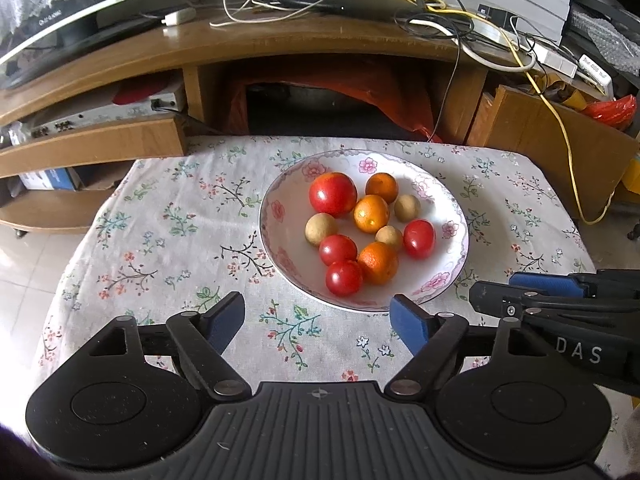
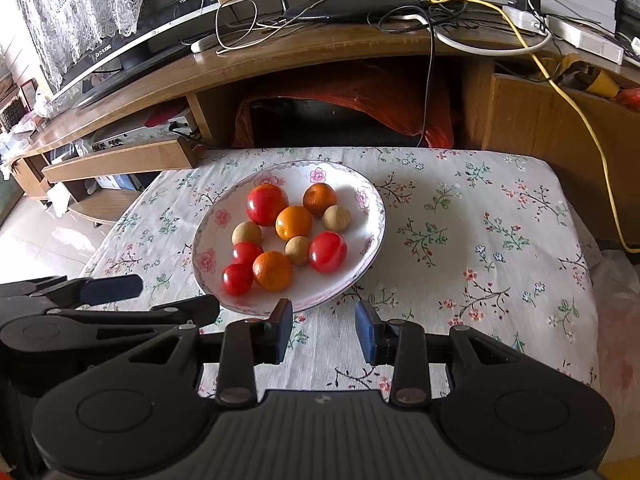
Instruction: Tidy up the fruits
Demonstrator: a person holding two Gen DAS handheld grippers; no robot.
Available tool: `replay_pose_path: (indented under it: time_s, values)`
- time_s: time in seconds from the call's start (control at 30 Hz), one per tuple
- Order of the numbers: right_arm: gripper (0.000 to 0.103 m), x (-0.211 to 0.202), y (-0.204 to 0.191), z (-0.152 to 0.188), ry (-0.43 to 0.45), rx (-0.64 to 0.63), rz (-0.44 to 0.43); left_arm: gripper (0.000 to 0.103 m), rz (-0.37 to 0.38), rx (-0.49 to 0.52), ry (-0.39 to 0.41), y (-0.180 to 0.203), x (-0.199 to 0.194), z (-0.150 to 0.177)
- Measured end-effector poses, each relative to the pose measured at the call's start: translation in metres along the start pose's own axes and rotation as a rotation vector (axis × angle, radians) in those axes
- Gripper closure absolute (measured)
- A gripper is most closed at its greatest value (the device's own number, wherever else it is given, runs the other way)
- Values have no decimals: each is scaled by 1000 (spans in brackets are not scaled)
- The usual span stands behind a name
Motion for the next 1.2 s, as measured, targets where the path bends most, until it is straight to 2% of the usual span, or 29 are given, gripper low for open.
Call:
replay_pose_path:
  time_s: [0.1, 0.2, 0.23, 0.4, 0.57, 0.8, 1.2]
  values:
    - [68, -3, 0, 2, 3, 4, -1, 18, 15, -22, -2, -1, -2, 3]
    - [68, -6, 1, 5, 5, 13, -2, 12, 13, -40, 0, -3, -5, 5]
    - [68, -7, 2, 6, 5, 17, -1, 9, 5, -37, 7, -4, -7, 6]
    - [67, -13, 4, 11, 6, 30, 2, 8, 15, -40, 34, -1, -17, 9]
    - [67, -22, 6, 18, 10, 38, 4, 0, 18, -34, 40, -1, -21, 14]
    - [66, -35, 5, 32, 14, 38, 9, 0, -5, -11, 26, 1, -28, 28]
    - [65, -62, -1, 53, 35, 28, 13, 0, 24, -7, 12, 7, -44, 48]
Point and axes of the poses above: each gripper's, at about its wrist camera, not at the fingertips, and x roughly the way its jaws point, y to its right, z to its underside, the point moved 9 cm from there along x, roughly the way its jaws point, and after that the axes turned 2 degrees about x, right-handed, at the moved point
